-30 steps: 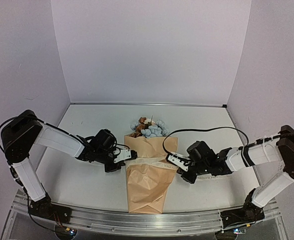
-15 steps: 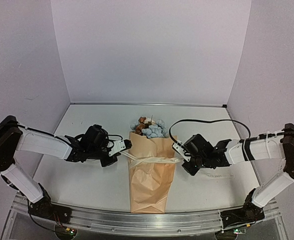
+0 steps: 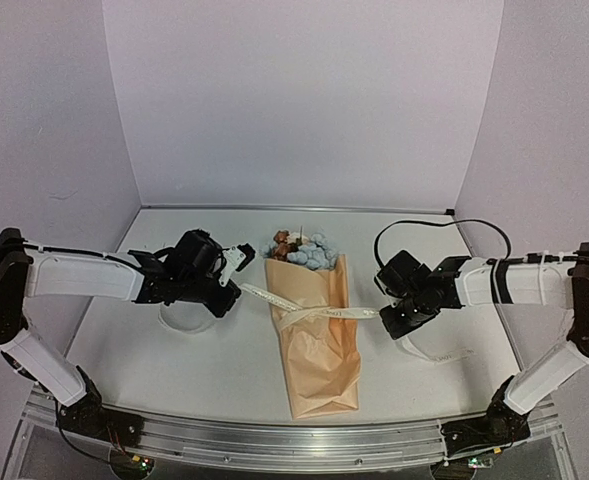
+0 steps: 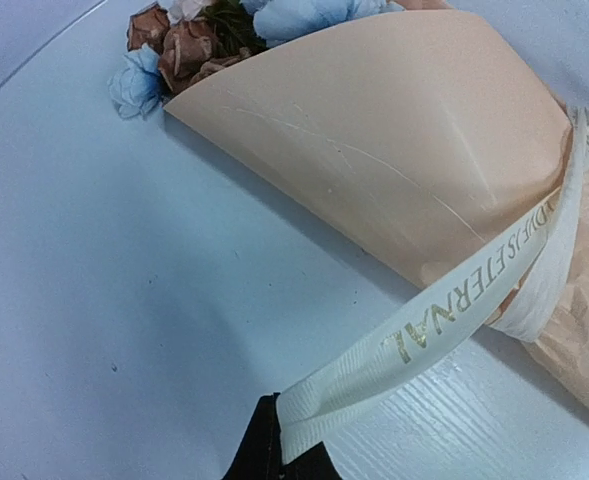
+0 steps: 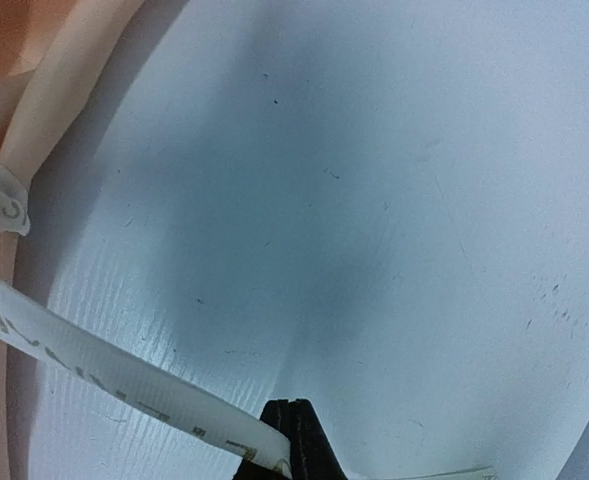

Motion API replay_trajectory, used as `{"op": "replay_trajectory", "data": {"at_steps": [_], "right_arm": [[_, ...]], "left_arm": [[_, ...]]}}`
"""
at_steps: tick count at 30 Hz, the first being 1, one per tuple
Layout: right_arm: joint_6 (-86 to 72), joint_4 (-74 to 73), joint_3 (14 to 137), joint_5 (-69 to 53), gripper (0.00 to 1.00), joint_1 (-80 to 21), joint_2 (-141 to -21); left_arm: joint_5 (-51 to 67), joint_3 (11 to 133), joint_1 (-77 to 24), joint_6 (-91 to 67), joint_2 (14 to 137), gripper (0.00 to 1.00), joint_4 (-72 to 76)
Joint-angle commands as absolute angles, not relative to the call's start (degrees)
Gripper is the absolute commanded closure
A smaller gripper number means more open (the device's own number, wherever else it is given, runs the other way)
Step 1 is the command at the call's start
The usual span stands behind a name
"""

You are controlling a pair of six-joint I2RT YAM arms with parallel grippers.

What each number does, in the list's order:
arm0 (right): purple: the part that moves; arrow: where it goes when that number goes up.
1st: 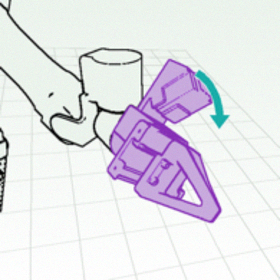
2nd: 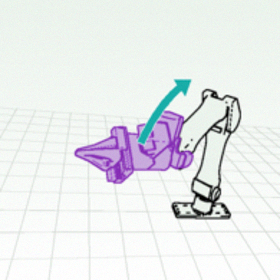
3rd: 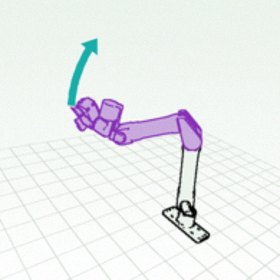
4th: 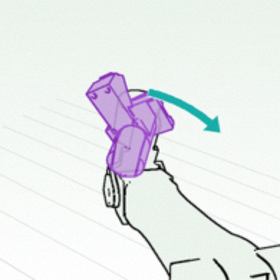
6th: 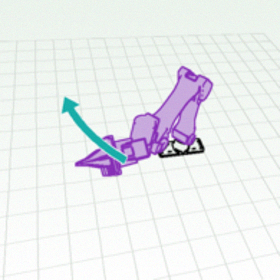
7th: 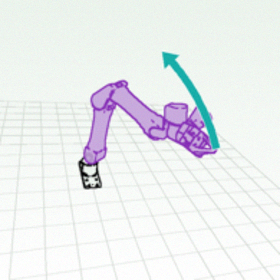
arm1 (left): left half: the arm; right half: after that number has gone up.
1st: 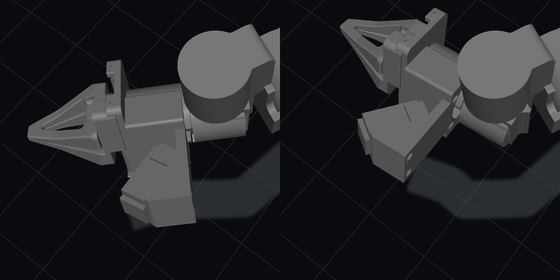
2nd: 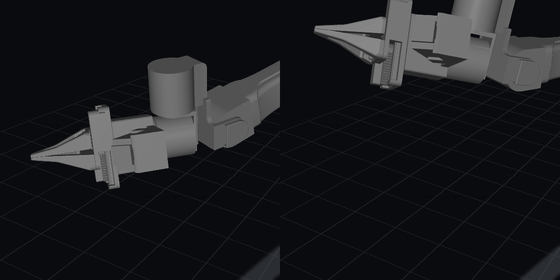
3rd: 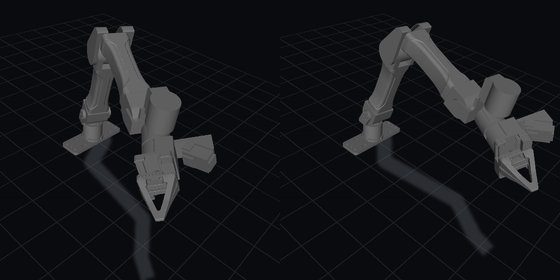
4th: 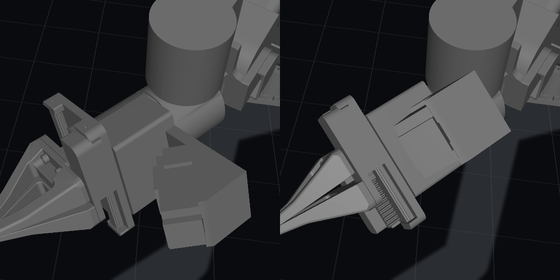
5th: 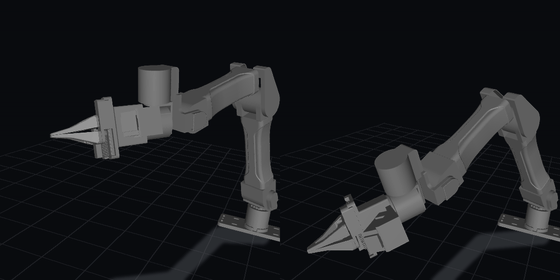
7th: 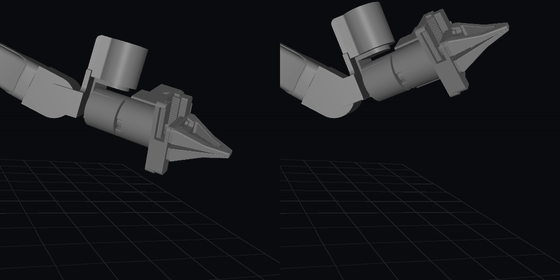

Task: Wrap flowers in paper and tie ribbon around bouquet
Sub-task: Tie the ribbon around the folded bouquet.

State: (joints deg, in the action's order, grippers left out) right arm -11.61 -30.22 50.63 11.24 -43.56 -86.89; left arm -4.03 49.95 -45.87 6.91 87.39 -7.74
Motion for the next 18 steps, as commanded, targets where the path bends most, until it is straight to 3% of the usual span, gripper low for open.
{"op": "replay_trajectory", "data": {"at_steps": [1, 5, 10, 14, 18], "right_arm": [[-21.05, -33.22, 50.83, 10.62, 1.0, -43.1, -87.07], [-27.91, -33.16, 48.95, 12.65, 1.0, -41.42, -86.35], [-44.37, -27.45, 39.52, 4.73, 1.0, -30.25, -82.37], [-50.0, -26.94, 32.35, 8.07, 1.0, -25.78, -75.71], [-52.21, -26.77, 27.5, 9.61, 1.0, -22.56, -68.85]], "left_arm": [[-3.87, 51.62, -45.84, -16.26, 87.66, 1.0, -12.75], [-1.73, 48.49, -40.92, -34.95, 86.77, 1.0, -13.32], [15.81, 34.69, -19.13, -51.75, 79.22, 1.0, -5.41], [24.81, 28.52, -2.44, -55.03, 76.97, 1.0, -2.94], [24.53, 29.08, 4.56, -53.66, 76.55, 1.0, -4.72]]}}
